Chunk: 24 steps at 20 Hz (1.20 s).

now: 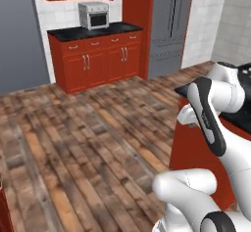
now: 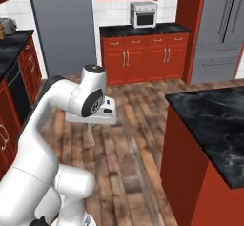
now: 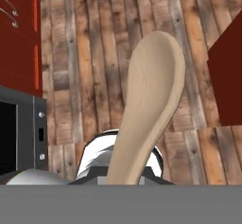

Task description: Organize the utensils by type. Pick up the wooden spoons from the counter and place them in the open cabinet. Then pick up the metallic utensils from the counter and place them in the open drawer.

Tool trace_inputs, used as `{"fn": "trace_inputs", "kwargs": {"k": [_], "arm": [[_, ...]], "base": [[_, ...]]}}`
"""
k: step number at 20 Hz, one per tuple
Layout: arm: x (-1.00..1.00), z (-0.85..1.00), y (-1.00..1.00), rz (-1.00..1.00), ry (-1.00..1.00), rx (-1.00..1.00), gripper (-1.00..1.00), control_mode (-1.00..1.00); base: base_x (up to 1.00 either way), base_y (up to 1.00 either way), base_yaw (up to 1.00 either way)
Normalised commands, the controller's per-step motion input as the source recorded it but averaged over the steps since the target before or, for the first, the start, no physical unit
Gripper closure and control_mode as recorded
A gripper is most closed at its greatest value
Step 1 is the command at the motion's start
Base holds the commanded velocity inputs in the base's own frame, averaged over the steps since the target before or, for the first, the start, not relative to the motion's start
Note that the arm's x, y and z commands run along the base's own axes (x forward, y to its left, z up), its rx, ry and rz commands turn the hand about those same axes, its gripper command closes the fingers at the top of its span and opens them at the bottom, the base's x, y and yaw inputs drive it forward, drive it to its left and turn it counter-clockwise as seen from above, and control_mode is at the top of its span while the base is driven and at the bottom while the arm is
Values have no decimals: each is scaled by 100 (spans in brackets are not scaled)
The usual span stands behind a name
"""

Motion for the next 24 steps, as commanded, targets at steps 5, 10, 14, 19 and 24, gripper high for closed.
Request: {"fn": "trace_inputs", "kwargs": {"k": [5,10,14,19,24], "arm": [[0,0,0,0,0,0,100,100],[0,0,0,0,0,0,100,100],[0,0,0,0,0,0,100,100],[0,0,0,0,0,0,100,100],[0,0,0,0,0,0,100,100]], "base": [[86,0,-19],[92,0,-18],[95,0,-18],[95,0,-18],[98,2,-17]]}}
